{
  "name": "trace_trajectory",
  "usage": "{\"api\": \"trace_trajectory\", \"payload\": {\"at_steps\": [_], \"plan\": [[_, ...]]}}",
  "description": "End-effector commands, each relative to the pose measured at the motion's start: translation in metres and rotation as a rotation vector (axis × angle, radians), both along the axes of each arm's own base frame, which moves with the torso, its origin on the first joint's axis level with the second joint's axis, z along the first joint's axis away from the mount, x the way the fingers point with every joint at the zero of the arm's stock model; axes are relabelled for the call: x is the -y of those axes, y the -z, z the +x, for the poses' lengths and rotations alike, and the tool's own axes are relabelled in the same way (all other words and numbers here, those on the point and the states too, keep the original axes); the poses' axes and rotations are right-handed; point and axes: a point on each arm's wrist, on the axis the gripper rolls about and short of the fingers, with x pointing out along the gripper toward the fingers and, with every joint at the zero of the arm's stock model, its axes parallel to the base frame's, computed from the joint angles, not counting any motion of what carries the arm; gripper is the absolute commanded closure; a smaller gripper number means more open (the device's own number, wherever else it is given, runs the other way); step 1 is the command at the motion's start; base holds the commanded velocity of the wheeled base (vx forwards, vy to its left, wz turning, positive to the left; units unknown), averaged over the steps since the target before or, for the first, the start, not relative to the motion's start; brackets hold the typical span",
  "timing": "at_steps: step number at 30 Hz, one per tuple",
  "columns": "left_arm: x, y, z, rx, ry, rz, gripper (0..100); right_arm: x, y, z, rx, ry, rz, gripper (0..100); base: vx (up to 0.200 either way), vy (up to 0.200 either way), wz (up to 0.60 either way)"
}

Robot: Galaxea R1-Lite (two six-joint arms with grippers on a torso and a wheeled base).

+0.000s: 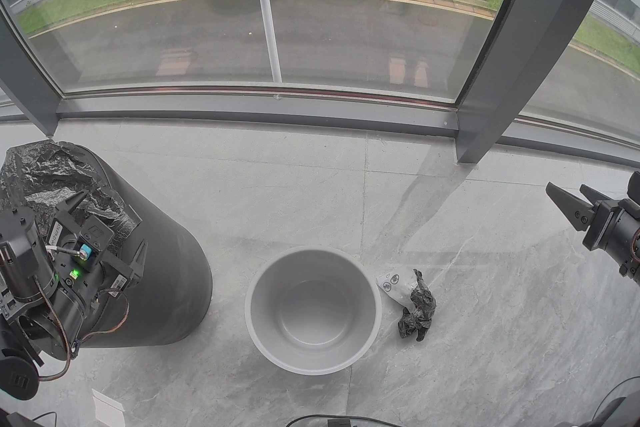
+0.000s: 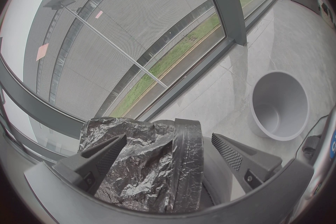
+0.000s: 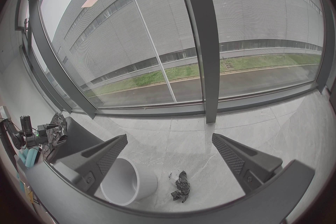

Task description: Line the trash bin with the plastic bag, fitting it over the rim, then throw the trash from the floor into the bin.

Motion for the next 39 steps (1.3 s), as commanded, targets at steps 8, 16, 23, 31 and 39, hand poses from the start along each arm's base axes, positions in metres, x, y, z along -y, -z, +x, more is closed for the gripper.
{"api": "trace_trajectory", "payload": {"at_steps": [8,16,23,31,39], "plan": [[-0.010,-0.006,0.008,0.021,-0.062,-0.004,0,0.000,-0.001,-0.001,0.008,0.000,0.001,0,0.000,0.000,0.00],[-0.010,-0.014,0.018,0.046,-0.080,-0.016,0,0.000,-0.001,-0.001,0.006,-0.001,0.001,0,0.000,0.000,0.00],[-0.011,-0.016,0.018,0.053,-0.084,-0.021,0,0.000,0.000,-0.001,0.002,-0.001,0.000,0,0.000,0.000,0.00],[-0.016,-0.015,0.019,0.068,-0.111,-0.023,0,0.000,0.000,-0.001,0.002,-0.001,0.000,0,0.000,0.000,0.00],[-0.015,-0.014,0.023,0.064,-0.112,-0.027,100,0.000,0.000,-0.001,0.005,-0.001,0.001,0,0.000,0.000,0.00]]}}
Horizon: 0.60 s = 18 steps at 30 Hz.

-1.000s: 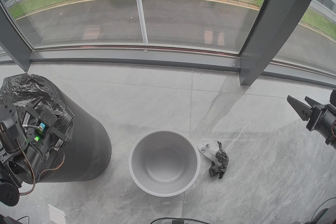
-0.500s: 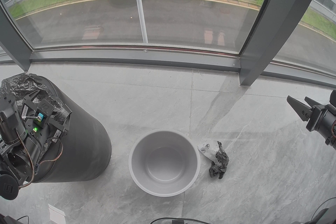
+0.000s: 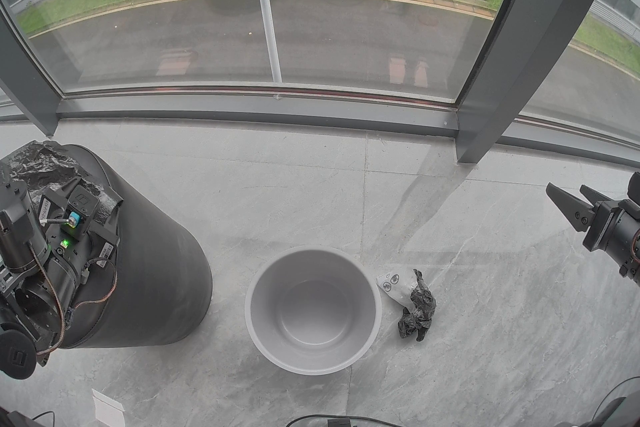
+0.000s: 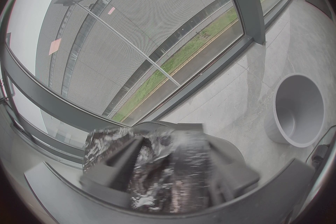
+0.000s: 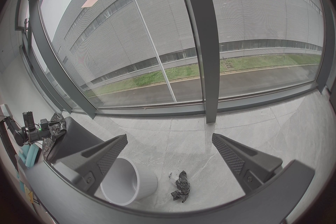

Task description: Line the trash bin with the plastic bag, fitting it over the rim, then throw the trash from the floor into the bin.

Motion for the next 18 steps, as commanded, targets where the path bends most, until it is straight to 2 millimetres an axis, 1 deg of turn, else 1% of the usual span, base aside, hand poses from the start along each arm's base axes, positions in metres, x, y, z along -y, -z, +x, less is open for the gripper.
{"api": "trace_trajectory", "payload": {"at_steps": [1,11,18], "plan": [[0.0003,0.0001,0.0013,-0.002,0.001,0.001,100,0.0001,-0.0007,-0.0007,0.004,-0.001,0.001,0,0.000,0.000,0.00],[0.0001,0.0021,0.0005,-0.009,0.002,0.000,100,0.0002,-0.0010,-0.0010,0.006,-0.001,0.001,0,0.000,0.000,0.00],[0.0003,-0.0038,0.0001,0.022,0.002,-0.036,100,0.0001,-0.0007,-0.0007,0.004,-0.001,0.001,0,0.000,0.000,0.00]]}}
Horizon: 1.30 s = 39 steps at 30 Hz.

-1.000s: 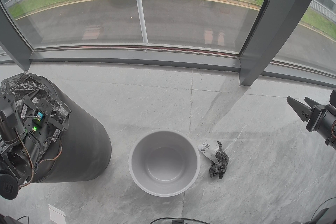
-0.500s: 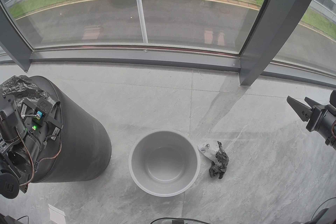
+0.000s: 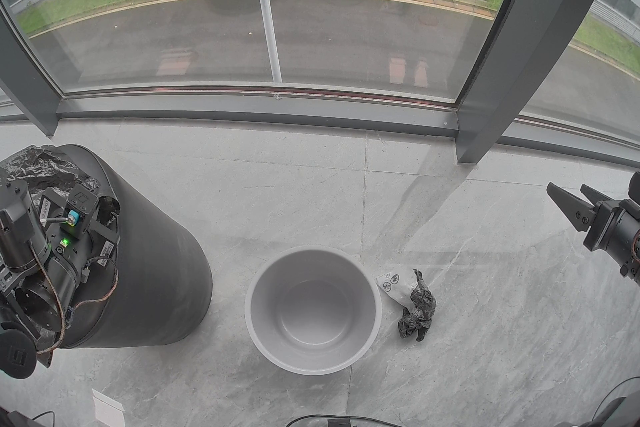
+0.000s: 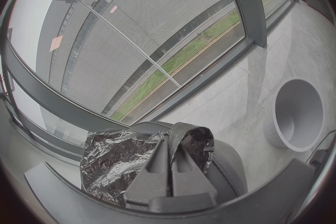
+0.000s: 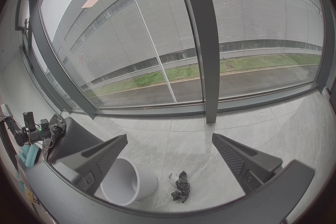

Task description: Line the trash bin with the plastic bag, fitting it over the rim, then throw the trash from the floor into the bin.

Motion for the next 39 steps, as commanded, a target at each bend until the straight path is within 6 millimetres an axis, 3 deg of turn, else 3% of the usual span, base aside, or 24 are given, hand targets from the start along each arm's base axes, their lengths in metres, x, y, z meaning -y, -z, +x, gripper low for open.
{"api": "trace_trajectory", "payload": {"at_steps": [1,3,9,10,11,12,17,22,27,28,32,37,39], "plan": [[0.000,-0.010,0.000,0.047,0.002,-0.047,100,0.000,0.000,0.000,0.000,0.000,0.000,0,0.000,0.000,0.00],[0.002,-0.017,0.000,0.083,0.005,-0.099,100,0.000,0.000,0.000,0.000,0.000,0.000,0,0.000,0.000,0.00],[0.013,-0.071,0.009,0.335,0.071,-0.576,100,0.000,0.000,0.000,0.000,0.000,0.000,0,0.000,0.000,0.00],[0.013,-0.071,0.009,0.335,0.071,-0.576,100,0.000,0.000,0.000,0.000,0.000,0.000,0,0.000,0.000,0.00],[0.016,-0.089,0.013,0.411,0.101,-0.777,100,0.000,0.001,0.000,-0.004,-0.002,-0.001,0,0.000,0.000,0.00],[0.017,-0.096,0.015,0.434,0.113,-0.851,100,-0.001,0.002,-0.001,-0.006,-0.003,-0.001,0,0.000,0.000,0.00],[0.025,-0.108,0.023,0.377,0.123,-1.105,100,-0.001,0.005,-0.001,-0.016,-0.008,-0.003,0,0.000,0.000,0.00],[0.043,-0.134,0.021,0.236,0.261,-1.326,100,-0.005,0.006,-0.003,-0.001,-0.036,-0.002,0,0.000,0.000,0.00],[0.039,-0.153,-0.015,-0.040,0.448,-1.565,100,-0.013,0.012,-0.007,-0.015,-0.090,-0.010,0,0.000,0.000,0.00],[0.033,-0.157,-0.033,-0.165,0.533,-1.646,100,-0.015,0.013,-0.009,-0.020,-0.102,-0.013,0,0.000,0.000,0.00],[0.016,-0.150,-0.076,-0.431,0.711,-1.763,100,-0.022,0.014,-0.016,-0.010,-0.162,-0.017,0,0.000,0.000,0.00],[0.012,-0.147,-0.083,-0.497,0.776,-1.744,100,-0.024,0.012,-0.023,0.009,-0.189,-0.026,0,0.000,0.000,0.00],[0.014,-0.159,-0.083,-0.521,0.861,-1.725,100,-0.030,0.015,-0.024,-0.002,-0.239,-0.038,0,0.000,0.000,0.00]]}}
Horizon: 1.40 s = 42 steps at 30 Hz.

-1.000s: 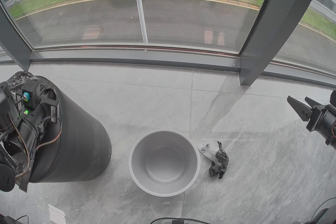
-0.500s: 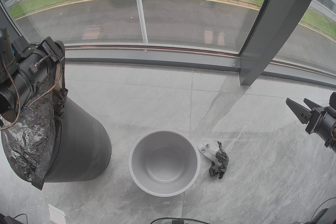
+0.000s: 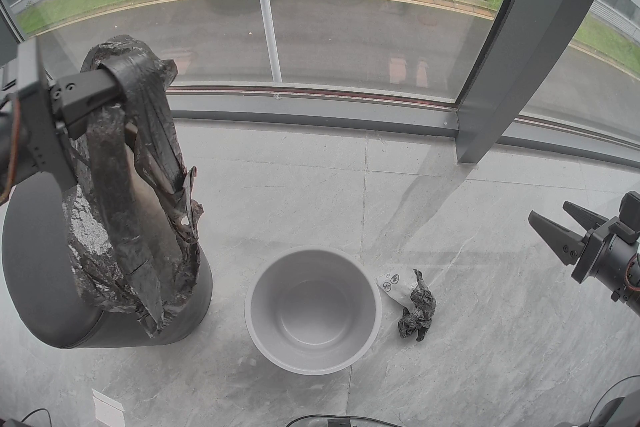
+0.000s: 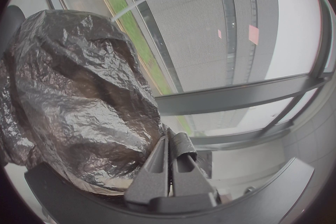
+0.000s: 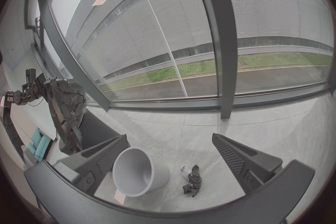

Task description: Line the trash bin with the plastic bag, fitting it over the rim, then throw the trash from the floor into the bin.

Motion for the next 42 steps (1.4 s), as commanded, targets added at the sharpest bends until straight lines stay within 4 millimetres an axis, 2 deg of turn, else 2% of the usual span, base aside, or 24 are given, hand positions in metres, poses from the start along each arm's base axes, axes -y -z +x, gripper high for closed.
{"api": "trace_trajectory", "payload": {"at_steps": [1,4,7,8,11,12,13,19,26,33,34,38,42], "plan": [[-0.016,-0.020,-0.037,0.055,0.107,-0.070,100,-0.013,0.002,-0.011,0.007,-0.110,-0.016,0,0.000,0.000,0.00],[-0.014,-0.033,-0.036,0.084,0.172,-0.077,100,-0.030,-0.003,-0.010,0.015,-0.203,-0.030,0,0.000,0.000,0.00],[-0.011,-0.036,-0.035,0.089,0.212,-0.076,100,-0.042,-0.005,-0.006,0.013,-0.250,-0.044,0,0.000,0.000,0.00],[-0.008,-0.035,-0.036,0.085,0.245,-0.074,100,-0.054,-0.003,-0.001,-0.008,-0.279,-0.059,0,0.000,0.000,0.00],[-0.007,-0.034,-0.038,0.084,0.265,-0.073,100,-0.063,-0.001,0.003,-0.023,-0.293,-0.070,0,0.000,0.000,0.00],[-0.005,-0.034,-0.038,0.084,0.296,-0.070,100,-0.083,0.002,0.010,-0.048,-0.309,-0.093,0,0.000,0.000,0.00],[-0.005,-0.034,-0.037,0.087,0.306,-0.069,100,-0.092,0.005,0.015,-0.059,-0.313,-0.104,0,0.000,0.000,0.00],[-0.002,-0.037,-0.034,0.094,0.337,-0.069,100,-0.134,0.013,0.026,-0.085,-0.335,-0.139,0,0.000,0.000,0.00],[0.009,-0.036,-0.031,0.086,0.391,-0.064,100,-0.162,0.022,0.022,-0.101,-0.388,-0.167,0,0.000,0.000,0.00],[0.011,-0.035,-0.034,0.087,0.410,-0.065,100,-0.195,0.039,0.006,-0.118,-0.431,-0.216,0,0.000,0.000,0.00],[0.011,-0.037,-0.033,0.090,0.402,-0.069,100,-0.206,0.045,0.003,-0.109,-0.442,-0.215,0,0.000,0.000,0.00],[0.013,-0.035,-0.032,0.088,0.404,-0.070,100,-0.230,0.058,0.008,-0.057,-0.420,-0.205,0,0.000,0.000,0.00],[0.013,-0.032,-0.032,0.088,0.410,-0.070,100,-0.238,0.065,0.010,-0.020,-0.425,-0.258,0,0.000,0.000,0.00]]}}
